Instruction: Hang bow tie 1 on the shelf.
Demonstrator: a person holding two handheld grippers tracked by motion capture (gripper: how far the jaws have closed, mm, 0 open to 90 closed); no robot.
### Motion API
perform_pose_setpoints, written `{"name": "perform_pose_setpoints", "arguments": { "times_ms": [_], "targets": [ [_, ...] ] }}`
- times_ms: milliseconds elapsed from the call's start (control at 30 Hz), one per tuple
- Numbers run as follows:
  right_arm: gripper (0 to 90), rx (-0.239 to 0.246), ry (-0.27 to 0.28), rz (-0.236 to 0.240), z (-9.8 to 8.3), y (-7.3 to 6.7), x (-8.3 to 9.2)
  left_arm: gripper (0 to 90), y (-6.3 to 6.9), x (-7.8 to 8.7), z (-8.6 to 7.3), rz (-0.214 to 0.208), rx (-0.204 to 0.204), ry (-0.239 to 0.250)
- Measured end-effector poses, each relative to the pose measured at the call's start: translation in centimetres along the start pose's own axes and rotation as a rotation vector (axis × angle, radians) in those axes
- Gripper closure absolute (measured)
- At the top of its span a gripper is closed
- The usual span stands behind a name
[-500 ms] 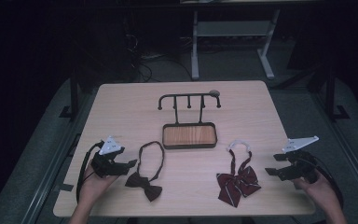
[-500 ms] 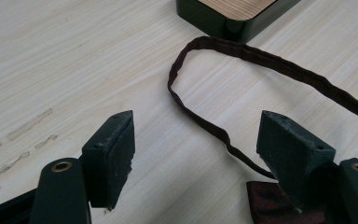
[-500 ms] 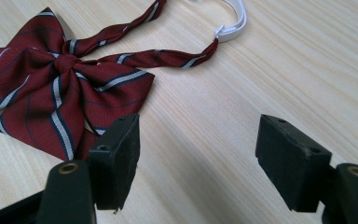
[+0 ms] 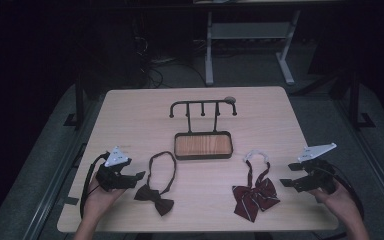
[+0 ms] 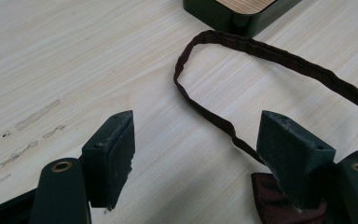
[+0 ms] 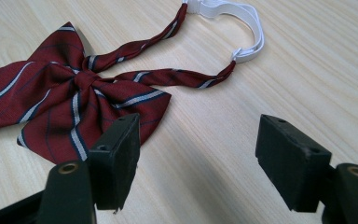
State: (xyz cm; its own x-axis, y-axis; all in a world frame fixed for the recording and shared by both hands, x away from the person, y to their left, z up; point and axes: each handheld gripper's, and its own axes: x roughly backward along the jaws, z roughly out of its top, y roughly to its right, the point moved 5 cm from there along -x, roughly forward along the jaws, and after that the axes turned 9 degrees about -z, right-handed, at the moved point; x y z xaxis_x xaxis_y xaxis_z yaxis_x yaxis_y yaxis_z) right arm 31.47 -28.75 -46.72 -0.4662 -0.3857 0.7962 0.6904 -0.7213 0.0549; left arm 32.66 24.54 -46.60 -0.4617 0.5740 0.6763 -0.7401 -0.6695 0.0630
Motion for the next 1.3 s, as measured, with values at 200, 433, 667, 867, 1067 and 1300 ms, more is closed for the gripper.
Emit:
{"name": "perform_pose_setpoints", "arguments": {
  "times_ms": [200,433,667,867,1067,1300],
  "targets": [
    [30.2,-0.004,0.009,-0.001,0.4,-0.2,0.2,28.3,0.0,-0.1,0.0,0.001,-0.013,-0.013],
    [28.2,-0.004,0.008,0.006,1.7,-0.2,0.1,28.2,-0.2,0.1,0.1,0.003,0.009,0.006],
    [27.8,0.012,-0.032,0.017,2.7,-0.2,-0.7,28.3,-0.3,0.4,-0.1,0.015,0.000,0.002],
    [24.9,0.020,-0.066,0.010,3.3,0.1,-1.2,28.3,-0.3,0.7,-0.2,0.021,0.007,0.007],
    [22.1,0.015,-0.075,0.017,4.4,0.5,-1.2,28.2,-0.3,0.6,-0.2,0.020,0.002,0.006],
    [19.1,0.039,-0.115,0.044,5.7,-0.1,-2.3,28.3,-0.1,0.6,0.0,0.019,-0.011,0.005]
  ]
}}
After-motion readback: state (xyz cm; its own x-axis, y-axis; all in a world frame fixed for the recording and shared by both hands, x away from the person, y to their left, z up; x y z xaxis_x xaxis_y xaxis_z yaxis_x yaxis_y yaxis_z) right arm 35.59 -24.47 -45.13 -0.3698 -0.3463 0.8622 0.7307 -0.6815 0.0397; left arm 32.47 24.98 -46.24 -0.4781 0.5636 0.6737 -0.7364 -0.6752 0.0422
